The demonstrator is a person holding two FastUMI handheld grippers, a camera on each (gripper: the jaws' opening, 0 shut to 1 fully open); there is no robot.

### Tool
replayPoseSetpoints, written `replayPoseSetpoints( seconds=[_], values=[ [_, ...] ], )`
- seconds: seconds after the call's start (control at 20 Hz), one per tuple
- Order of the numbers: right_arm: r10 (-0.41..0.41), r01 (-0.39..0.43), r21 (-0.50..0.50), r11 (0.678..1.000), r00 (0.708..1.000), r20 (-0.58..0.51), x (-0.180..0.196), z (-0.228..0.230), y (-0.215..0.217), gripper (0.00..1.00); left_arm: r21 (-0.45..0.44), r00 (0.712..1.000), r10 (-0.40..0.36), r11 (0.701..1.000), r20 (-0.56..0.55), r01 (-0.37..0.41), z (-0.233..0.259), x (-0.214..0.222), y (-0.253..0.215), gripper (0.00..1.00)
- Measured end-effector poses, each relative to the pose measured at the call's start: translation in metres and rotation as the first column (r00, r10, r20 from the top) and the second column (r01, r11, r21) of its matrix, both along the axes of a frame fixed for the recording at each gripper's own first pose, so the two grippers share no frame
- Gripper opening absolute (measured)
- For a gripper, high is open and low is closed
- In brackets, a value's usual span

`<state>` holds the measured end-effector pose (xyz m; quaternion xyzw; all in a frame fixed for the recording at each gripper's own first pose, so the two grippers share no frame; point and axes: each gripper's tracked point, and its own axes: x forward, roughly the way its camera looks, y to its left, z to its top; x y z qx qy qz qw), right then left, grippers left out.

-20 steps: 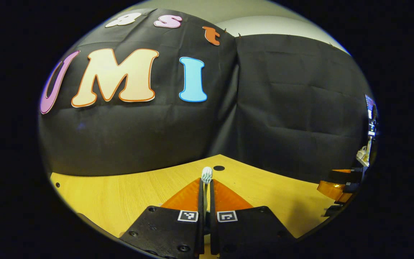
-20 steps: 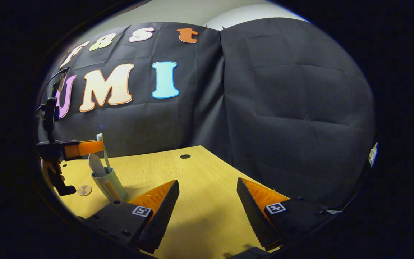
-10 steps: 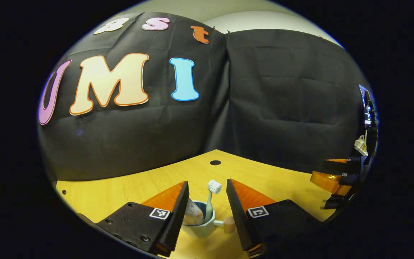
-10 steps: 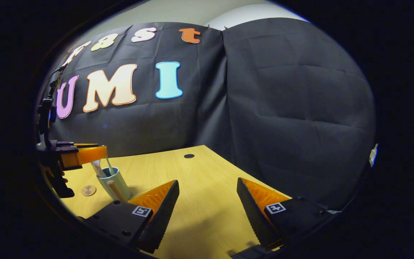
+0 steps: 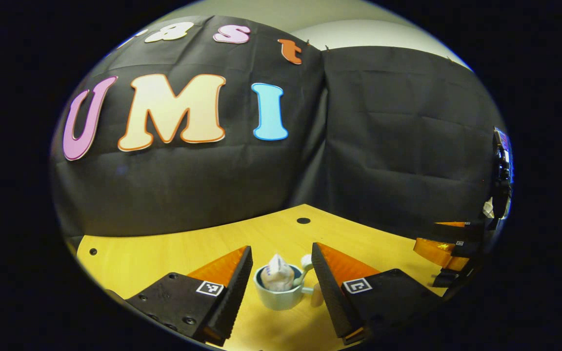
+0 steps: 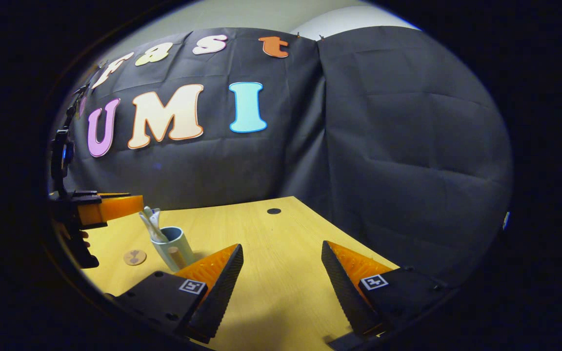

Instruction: Put the toothbrush and toothpaste on the desktop into the cup, then pick up the cup and place it on the coaster on the desktop.

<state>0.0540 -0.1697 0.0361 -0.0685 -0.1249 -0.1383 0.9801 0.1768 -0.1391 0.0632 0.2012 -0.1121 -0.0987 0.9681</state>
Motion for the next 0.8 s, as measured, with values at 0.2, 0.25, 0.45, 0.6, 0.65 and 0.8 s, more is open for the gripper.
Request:
replayPoseSetpoints(
  seconds=[0.2,0.25,0.45,0.6,0.65,0.8],
  values=[
    [0.078,-0.08,-0.029,0.996,0.995,-0.066,0.014,0.004,0.035,0.99,-0.053,0.998,0.065,0.997,0.006,-0.064,0.007,-0.016,0.037,0.76],
    [0.105,-0.108,-0.033,0.994,0.991,-0.088,0.019,0.003,0.046,0.96,-0.069,0.996,0.088,0.994,0.003,-0.087,0.008,-0.02,0.049,0.78],
    [0.186,-0.197,-0.045,0.979,0.966,-0.18,0.038,0.001,0.082,0.99,-0.122,0.98,0.196,0.973,-0.019,-0.197,0.005,-0.034,0.102,0.8],
    [0.215,-0.239,-0.064,0.969,0.941,-0.26,0.048,-0.005,0.095,0.96,-0.15,0.964,0.263,0.953,-0.032,-0.265,0.005,-0.049,0.14,0.8],
    [0.222,-0.253,-0.073,0.965,0.931,-0.288,0.054,-0.006,0.101,0.99,-0.157,0.959,0.281,0.946,-0.034,-0.283,0.004,-0.054,0.152,0.8],
    [0.231,-0.293,-0.115,0.949,0.897,-0.377,0.068,-0.012,0.118,0.99,-0.191,0.94,0.339,0.92,-0.043,-0.341,0.002,-0.071,0.188,0.8]
  ],
)
